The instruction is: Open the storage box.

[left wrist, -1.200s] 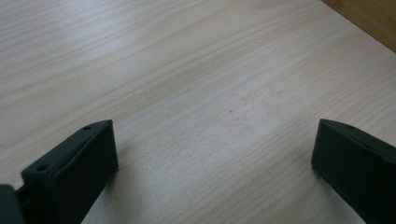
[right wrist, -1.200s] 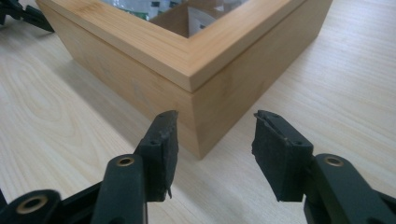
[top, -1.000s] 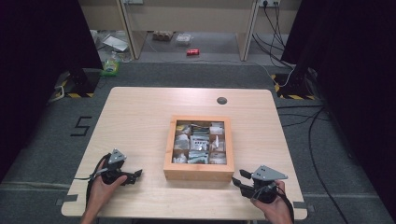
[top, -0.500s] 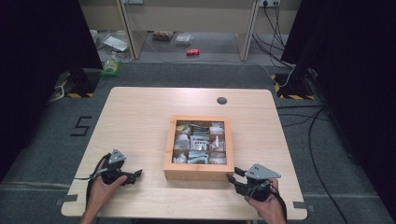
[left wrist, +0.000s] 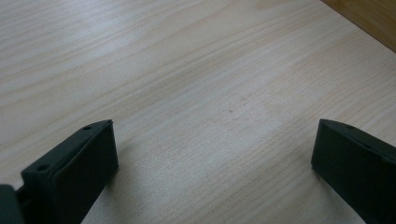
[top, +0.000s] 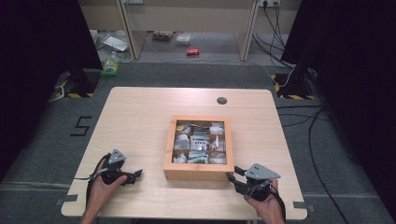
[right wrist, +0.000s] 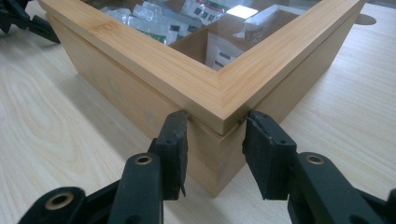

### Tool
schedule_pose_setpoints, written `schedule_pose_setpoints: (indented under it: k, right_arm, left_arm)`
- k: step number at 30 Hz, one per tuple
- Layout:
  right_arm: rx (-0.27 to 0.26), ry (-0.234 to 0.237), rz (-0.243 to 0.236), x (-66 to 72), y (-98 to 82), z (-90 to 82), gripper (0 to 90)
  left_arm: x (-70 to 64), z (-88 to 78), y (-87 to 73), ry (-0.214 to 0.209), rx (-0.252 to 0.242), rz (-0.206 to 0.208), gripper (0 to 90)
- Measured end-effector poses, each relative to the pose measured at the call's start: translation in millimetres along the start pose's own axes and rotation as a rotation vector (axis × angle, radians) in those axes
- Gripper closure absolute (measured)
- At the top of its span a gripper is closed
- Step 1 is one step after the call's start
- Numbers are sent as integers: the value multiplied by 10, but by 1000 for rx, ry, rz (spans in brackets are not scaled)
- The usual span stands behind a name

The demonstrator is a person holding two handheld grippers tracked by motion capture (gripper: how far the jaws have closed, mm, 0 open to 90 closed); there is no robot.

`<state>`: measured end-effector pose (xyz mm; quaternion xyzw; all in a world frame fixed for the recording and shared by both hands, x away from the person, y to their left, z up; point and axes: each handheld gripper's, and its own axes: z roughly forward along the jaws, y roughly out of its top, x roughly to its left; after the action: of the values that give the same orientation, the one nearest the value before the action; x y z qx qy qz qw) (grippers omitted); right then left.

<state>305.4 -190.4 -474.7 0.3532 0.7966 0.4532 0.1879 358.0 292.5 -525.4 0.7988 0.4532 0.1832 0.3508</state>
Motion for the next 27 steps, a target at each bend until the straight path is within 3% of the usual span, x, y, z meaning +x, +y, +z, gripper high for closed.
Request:
schedule_pose_setpoints:
  k: [13, 27]
  right_arm:
    - [-77, 3, 19, -24, 107, -5, 591]
    - [-168, 0, 44, -137, 295, -3, 591]
  left_arm:
    - [-1, 0, 0, 0, 0, -1, 0]
    - [-2, 1, 0, 1, -1, -1, 0]
